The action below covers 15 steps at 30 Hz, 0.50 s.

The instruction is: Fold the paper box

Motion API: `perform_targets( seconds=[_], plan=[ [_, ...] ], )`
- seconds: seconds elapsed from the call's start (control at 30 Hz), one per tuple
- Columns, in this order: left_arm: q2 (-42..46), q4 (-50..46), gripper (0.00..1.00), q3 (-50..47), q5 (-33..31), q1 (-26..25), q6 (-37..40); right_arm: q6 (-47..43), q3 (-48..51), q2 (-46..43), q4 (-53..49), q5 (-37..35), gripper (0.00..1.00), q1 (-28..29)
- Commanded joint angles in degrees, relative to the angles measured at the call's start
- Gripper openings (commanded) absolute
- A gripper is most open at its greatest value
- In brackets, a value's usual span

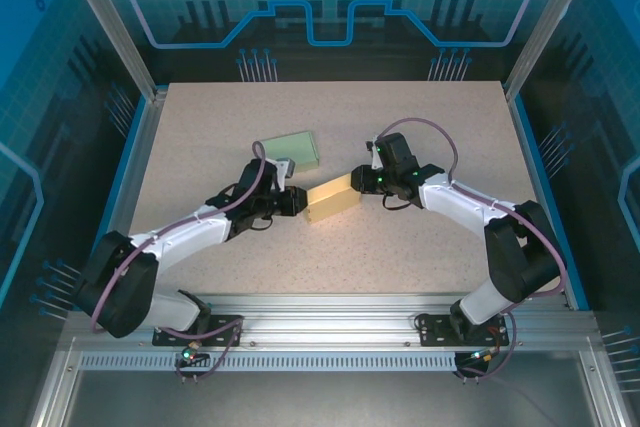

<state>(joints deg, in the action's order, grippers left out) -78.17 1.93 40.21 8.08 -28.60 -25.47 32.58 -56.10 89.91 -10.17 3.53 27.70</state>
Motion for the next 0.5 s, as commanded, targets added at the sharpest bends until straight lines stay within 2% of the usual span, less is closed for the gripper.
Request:
perform_targets(
  seconds=[0.0, 0.17, 0.33, 0.37, 0.47],
  plan=[
    [-0.2, -9.7, 0.13, -3.8, -1.5, 0.4, 0.9, -0.6, 3.7, 4.2, -9.7, -4.0, 0.28, 0.3],
    [2.7, -12.3, 0.11, -2.6, -3.4, 0.4, 2.2, -0.5, 3.5, 4.5, -9.6, -3.7, 0.28, 0.3],
    [6.4, -16.4, 0.20, 3.3, -5.9, 0.4, 5.4, -0.5, 3.3, 4.0, -9.9, -3.5, 0.28, 0.5],
    [7.4, -16.8, 0.22, 4.5, -6.5, 0.4, 6.1, -0.5, 3.2, 3.8, -9.9, -3.5, 0.28, 0.5],
    [10.1, -15.8, 0.44, 7.4, -8.4, 0.2, 9.3, -0.5, 2.8, 3.6, -10.0, -3.5, 0.28, 0.8]
  ],
)
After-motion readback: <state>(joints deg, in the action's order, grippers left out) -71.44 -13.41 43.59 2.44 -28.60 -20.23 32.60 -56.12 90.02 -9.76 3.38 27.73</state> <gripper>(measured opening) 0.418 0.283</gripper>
